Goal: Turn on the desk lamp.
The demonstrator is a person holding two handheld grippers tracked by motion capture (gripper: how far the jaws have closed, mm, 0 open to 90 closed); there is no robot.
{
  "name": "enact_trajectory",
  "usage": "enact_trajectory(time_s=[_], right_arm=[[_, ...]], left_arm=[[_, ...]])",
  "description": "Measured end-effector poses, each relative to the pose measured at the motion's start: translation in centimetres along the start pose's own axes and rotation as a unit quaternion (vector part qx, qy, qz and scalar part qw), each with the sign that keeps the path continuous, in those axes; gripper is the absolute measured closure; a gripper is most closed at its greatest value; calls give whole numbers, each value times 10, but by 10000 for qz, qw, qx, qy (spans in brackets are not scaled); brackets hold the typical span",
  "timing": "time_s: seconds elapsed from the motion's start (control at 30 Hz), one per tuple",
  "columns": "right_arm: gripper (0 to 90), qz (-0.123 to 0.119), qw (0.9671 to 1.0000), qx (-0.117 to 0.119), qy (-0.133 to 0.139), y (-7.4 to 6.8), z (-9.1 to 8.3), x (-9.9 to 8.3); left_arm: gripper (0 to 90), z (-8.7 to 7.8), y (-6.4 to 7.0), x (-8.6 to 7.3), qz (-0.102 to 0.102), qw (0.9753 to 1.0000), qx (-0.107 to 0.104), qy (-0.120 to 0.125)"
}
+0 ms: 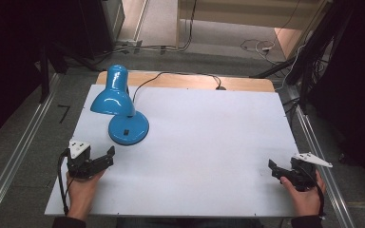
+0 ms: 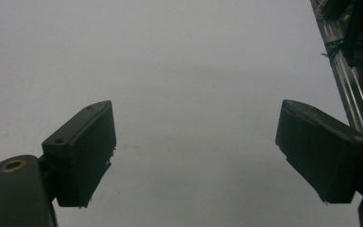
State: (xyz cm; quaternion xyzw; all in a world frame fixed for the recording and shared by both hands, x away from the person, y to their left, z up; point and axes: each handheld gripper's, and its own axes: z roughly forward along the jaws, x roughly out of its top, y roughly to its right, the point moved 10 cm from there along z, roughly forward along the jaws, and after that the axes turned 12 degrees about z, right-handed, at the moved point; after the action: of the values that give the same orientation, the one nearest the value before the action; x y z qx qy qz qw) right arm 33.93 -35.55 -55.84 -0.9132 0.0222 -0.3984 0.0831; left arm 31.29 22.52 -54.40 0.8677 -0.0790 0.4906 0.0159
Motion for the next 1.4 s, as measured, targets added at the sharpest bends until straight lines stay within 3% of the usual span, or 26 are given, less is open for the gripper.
enact_trajectory(time_s=[0.87, 1.4], right_arm=[[116, 6, 10000, -8, -27, 1, 1, -1], [116, 1, 10000, -10, -33, 1, 1, -1]], left_arm=[[162, 14, 4, 5, 13, 10000, -21, -22], [295, 22, 5, 13, 39, 9999, -45, 103]])
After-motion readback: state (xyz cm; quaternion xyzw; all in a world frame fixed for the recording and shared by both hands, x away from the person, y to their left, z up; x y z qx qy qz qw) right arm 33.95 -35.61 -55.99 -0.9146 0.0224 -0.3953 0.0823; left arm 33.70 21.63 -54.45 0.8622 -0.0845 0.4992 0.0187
